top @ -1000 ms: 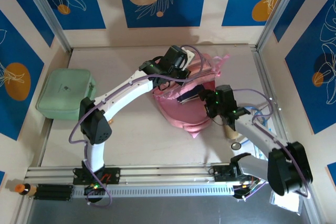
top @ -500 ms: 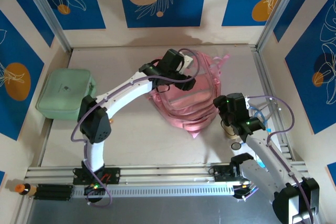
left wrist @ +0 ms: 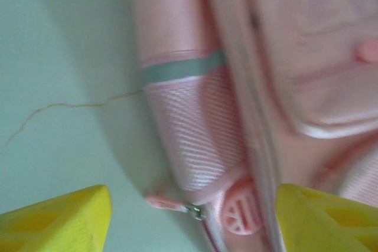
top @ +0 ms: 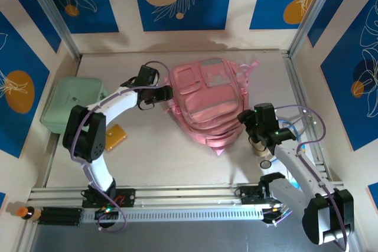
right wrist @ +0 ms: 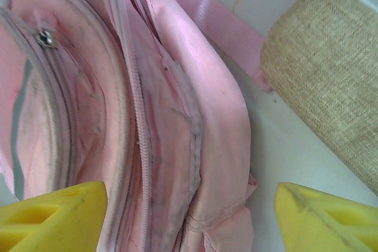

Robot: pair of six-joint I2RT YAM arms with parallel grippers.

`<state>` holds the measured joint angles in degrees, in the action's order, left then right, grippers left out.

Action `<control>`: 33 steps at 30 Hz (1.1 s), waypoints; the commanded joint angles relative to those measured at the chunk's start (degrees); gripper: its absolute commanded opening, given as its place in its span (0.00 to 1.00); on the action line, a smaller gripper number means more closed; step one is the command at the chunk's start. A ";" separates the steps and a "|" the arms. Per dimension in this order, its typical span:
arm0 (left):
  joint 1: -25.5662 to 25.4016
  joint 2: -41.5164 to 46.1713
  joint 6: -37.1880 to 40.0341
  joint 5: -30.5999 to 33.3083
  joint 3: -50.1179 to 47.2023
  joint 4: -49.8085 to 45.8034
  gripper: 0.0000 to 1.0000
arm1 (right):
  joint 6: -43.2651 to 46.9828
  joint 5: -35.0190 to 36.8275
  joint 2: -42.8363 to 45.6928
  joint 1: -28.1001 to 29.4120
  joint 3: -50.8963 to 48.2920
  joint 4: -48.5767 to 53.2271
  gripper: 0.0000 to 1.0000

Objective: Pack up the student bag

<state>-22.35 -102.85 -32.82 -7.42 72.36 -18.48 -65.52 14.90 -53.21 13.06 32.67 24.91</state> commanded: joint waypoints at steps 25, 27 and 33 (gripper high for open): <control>3.01 -13.03 -11.65 -14.02 2.25 16.34 0.09 | 1.19 -11.58 -4.44 2.80 -3.25 -6.93 0.68; 3.01 -12.30 -12.38 -13.96 1.61 17.58 0.00 | 1.57 -13.35 -5.89 3.12 -3.31 -9.20 0.66; 3.01 -6.00 -14.33 -11.43 -4.09 20.76 0.00 | 4.52 -18.37 -12.53 3.52 -1.29 -16.08 0.58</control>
<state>-19.86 -113.89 -45.60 -19.11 70.67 -0.58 -63.44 1.80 -63.31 16.12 30.13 13.78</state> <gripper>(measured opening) 0.062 0.595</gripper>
